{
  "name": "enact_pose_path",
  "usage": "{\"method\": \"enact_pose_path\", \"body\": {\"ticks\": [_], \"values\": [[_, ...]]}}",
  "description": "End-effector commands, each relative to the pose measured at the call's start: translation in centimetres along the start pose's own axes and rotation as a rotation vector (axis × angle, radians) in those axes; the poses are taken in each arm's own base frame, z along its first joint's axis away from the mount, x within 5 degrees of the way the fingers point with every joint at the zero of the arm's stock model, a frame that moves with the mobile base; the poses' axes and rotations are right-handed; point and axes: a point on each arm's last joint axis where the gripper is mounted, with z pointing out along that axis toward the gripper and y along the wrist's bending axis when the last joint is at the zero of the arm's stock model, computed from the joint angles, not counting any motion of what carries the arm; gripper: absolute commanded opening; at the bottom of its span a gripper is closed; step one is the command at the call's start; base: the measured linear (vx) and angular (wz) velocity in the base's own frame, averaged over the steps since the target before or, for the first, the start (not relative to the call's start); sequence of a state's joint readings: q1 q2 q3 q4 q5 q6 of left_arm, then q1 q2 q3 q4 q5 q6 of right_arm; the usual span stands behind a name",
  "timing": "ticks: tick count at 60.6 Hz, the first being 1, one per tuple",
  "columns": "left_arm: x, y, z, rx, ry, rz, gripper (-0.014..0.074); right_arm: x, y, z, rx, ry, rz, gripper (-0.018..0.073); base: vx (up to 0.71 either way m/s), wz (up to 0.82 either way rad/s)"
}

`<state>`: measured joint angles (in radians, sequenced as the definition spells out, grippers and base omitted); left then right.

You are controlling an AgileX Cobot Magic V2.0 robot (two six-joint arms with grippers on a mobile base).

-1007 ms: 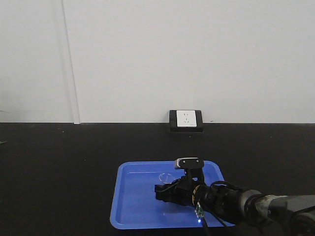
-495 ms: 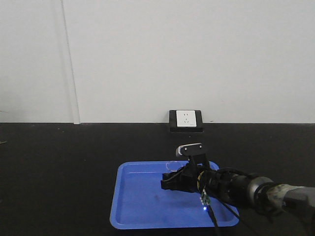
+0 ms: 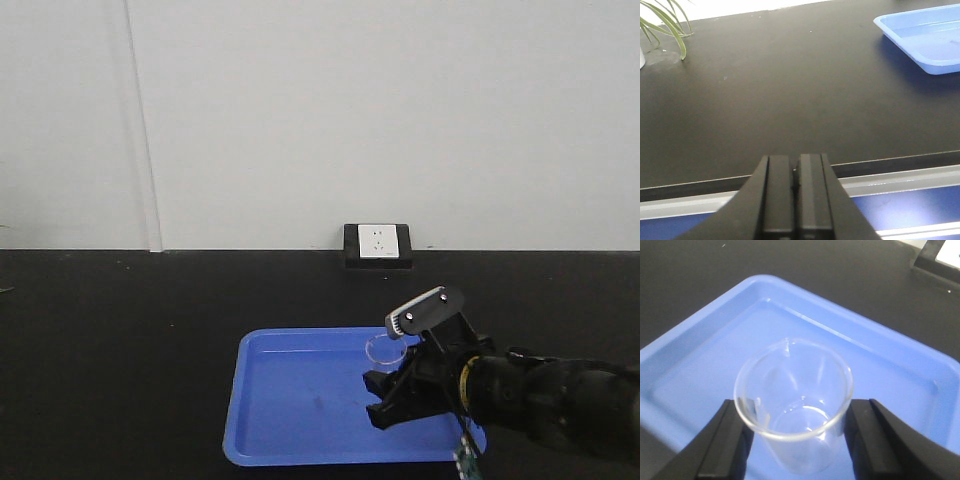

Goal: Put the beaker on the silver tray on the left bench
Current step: 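Lift the beaker with the right gripper out of the blue tray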

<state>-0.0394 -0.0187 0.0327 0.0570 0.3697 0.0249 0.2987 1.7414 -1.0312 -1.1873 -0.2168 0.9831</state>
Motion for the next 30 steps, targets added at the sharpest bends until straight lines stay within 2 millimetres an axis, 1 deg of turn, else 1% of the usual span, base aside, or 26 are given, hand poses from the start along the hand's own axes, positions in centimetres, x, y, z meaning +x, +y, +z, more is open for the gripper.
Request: {"method": "enact_pose_path", "body": {"ticks": [1, 7, 16, 25, 30], "values": [[-0.1, -0.1, 0.2, 0.004, -0.063, -0.003, 0.0001, -2.2, 0.8, -3.9, -0.034, -0.121, -0.033, -0.0014, 0.0, 0.0], [-0.1, -0.1, 0.2, 0.004, -0.063, -0.003, 0.0001, -1.6, 1.7, -6.3, -0.057, -0.149, -0.04, -0.0014, 0.0, 0.0], [-0.1, -0.1, 0.2, 0.004, -0.063, -0.003, 0.0001, -0.4, 2.6, -9.4, -0.052, -0.181, 0.005, -0.0014, 0.0, 0.0], [-0.1, -0.1, 0.2, 0.004, -0.063, -0.003, 0.0001, 0.8, 3.4, -12.7, -0.034, -0.235, -0.023, -0.0014, 0.0, 0.0], [-0.1, -0.1, 0.2, 0.004, -0.063, -0.003, 0.0001, 1.4, 3.8, -14.2, -0.023, -0.259, -0.044, -0.0014, 0.0, 0.0]]}}
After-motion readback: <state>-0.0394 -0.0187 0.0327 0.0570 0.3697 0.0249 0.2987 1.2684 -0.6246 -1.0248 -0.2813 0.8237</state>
